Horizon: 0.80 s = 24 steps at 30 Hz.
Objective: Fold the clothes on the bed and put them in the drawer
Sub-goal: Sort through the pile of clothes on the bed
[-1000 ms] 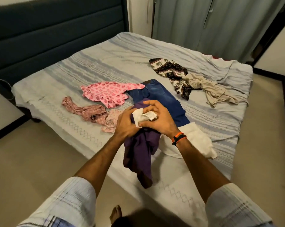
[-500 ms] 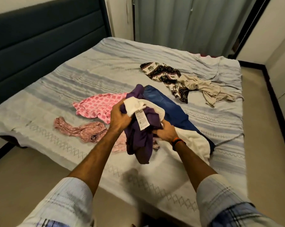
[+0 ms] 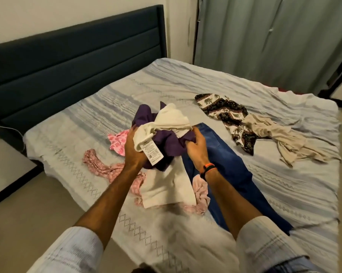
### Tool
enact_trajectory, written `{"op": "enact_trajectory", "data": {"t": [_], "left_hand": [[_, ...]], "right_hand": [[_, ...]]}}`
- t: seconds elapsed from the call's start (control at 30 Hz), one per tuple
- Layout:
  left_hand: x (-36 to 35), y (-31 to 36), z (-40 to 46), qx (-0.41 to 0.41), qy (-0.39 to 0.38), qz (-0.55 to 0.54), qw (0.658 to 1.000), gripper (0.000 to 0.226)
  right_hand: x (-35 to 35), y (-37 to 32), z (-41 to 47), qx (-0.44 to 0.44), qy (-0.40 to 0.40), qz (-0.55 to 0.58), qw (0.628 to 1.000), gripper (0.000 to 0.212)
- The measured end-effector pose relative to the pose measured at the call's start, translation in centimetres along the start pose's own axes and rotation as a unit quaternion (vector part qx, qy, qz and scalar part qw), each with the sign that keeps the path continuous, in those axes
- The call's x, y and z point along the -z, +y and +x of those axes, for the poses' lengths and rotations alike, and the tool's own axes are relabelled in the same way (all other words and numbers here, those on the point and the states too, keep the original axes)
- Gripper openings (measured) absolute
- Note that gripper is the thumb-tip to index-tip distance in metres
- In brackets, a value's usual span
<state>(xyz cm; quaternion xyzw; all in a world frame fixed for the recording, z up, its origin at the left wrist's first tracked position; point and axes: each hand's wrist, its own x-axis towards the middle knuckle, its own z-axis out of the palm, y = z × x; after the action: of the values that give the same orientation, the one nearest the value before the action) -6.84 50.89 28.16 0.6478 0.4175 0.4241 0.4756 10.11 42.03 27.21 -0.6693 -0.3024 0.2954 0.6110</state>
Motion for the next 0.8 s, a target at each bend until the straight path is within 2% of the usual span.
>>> {"op": "enact_trajectory", "data": {"t": [0.07,0.1,0.13,0.17,0.2,0.23,0.27,0.33,0.4,0.47,0.6,0.8], "left_hand": [[0.0,-1.4,0.6,0.033,-0.054,0.083,0.995,0.077],[-0.1,-2.2,0.8,0.1,-0.092,0.126,0.983,0.103],[-0.1,-3.4,1.1,0.171,-0.141,0.189,0.957,0.123],[-0.3,-4.6,1.0,0.201,-0.206,0.271,0.919,0.131],[-0.4,-6.1,1.2,0.209,-0.273,0.339,0.876,0.126],[-0.8,-7.7,1.2,0.218,-0.311,0.371,0.847,0.115],[-1.1,-8.9,1.1,0.234,-0.318,0.375,0.839,0.101],[-1.8,-10.9,0.8,0.236,-0.325,0.373,0.836,0.082],[-2.7,-12.2,0.8,0.219,-0.356,0.38,0.825,0.076],[-3.8,-13.4,1.9,0.21,-0.38,0.383,0.815,0.073],[-6.4,-15.0,4.6,0.207,-0.408,0.343,0.82,0.078],[-11.7,-16.2,8.5,0.175,-0.428,0.315,0.829,0.07]], "right_hand": [[0.1,2.0,0.6,-0.025,-0.031,-0.053,0.998,0.057],[0.3,3.5,1.0,-0.05,-0.069,-0.109,0.99,0.059],[0.5,5.3,1.3,-0.076,-0.12,-0.179,0.974,0.058],[1.0,6.9,1.2,-0.103,-0.171,-0.244,0.949,0.058],[1.3,9.1,1.3,-0.133,-0.21,-0.292,0.923,0.059],[1.6,10.9,1.0,-0.16,-0.234,-0.318,0.905,0.062],[1.9,13.0,0.8,-0.178,-0.239,-0.318,0.9,0.069],[1.9,13.9,0.0,-0.214,-0.226,-0.287,0.906,0.073],[1.8,13.8,-0.7,-0.238,-0.208,-0.255,0.914,0.067],[1.8,14.3,-0.5,-0.252,-0.182,-0.255,0.916,0.062],[1.9,14.9,0.8,-0.262,-0.107,-0.256,0.924,0.053],[3.0,15.9,4.3,-0.276,0.007,-0.258,0.926,0.049]]}}
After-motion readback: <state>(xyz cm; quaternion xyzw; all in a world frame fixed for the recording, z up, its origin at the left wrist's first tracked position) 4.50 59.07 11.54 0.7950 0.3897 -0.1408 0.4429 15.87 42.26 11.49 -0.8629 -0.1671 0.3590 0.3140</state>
